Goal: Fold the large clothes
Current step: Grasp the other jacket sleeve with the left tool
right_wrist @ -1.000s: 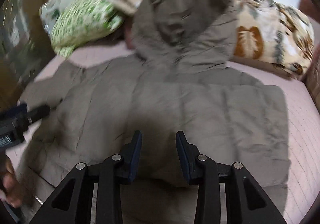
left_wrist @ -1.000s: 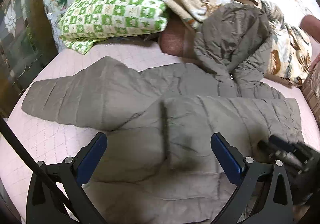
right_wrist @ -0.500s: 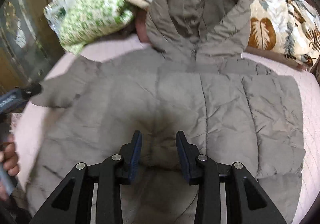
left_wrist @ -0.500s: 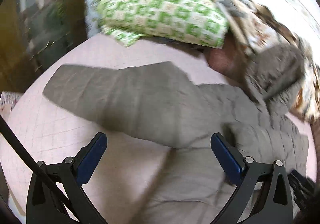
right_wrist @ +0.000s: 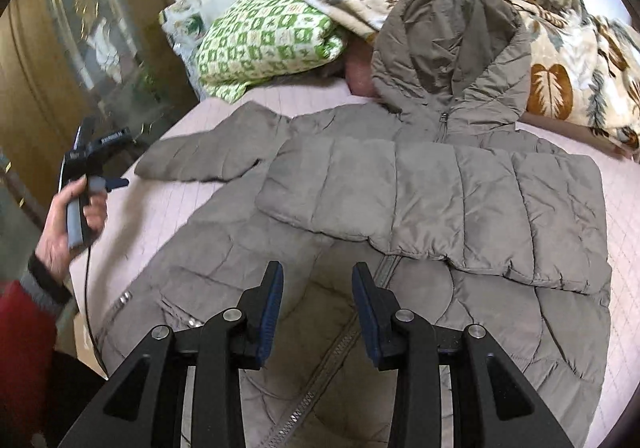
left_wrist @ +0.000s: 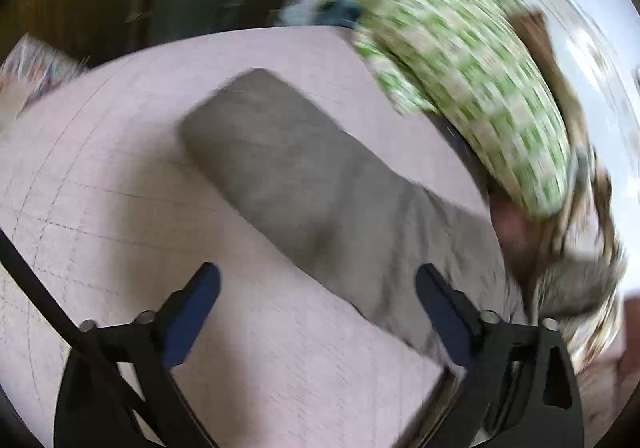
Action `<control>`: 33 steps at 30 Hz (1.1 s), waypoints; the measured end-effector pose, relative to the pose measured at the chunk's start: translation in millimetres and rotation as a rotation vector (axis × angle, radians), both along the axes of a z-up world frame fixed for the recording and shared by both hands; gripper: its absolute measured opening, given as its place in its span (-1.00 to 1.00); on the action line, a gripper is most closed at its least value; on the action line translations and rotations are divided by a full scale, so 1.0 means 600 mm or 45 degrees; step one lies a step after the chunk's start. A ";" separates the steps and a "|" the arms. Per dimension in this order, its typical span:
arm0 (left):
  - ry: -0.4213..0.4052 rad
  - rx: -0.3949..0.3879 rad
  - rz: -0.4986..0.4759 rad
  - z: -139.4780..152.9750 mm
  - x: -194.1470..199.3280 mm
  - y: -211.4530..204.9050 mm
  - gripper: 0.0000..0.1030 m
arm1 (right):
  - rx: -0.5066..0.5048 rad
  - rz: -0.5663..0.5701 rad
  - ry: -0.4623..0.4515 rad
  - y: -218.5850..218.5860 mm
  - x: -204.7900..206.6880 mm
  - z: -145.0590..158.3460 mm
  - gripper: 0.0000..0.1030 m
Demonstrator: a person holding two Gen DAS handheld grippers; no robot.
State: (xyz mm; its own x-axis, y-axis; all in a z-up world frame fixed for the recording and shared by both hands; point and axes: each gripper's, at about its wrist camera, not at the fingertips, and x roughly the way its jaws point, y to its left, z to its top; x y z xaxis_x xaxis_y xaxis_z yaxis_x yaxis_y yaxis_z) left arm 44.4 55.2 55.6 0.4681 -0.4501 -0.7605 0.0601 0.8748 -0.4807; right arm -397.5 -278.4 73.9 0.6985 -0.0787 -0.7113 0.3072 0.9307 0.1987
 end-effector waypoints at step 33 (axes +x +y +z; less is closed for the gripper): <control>-0.168 -0.363 0.228 -0.062 0.150 0.061 -0.71 | -0.023 -0.404 0.118 -0.202 0.032 -0.088 -0.25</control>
State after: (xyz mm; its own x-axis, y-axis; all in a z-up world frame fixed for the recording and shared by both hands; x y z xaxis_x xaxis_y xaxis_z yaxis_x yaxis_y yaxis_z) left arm 134.5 91.6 18.2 0.6447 -0.5373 -0.5438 -0.0043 0.7088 -0.7054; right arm -378.4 -399.4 20.9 0.5693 -0.2955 -0.7672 0.5987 0.7886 0.1405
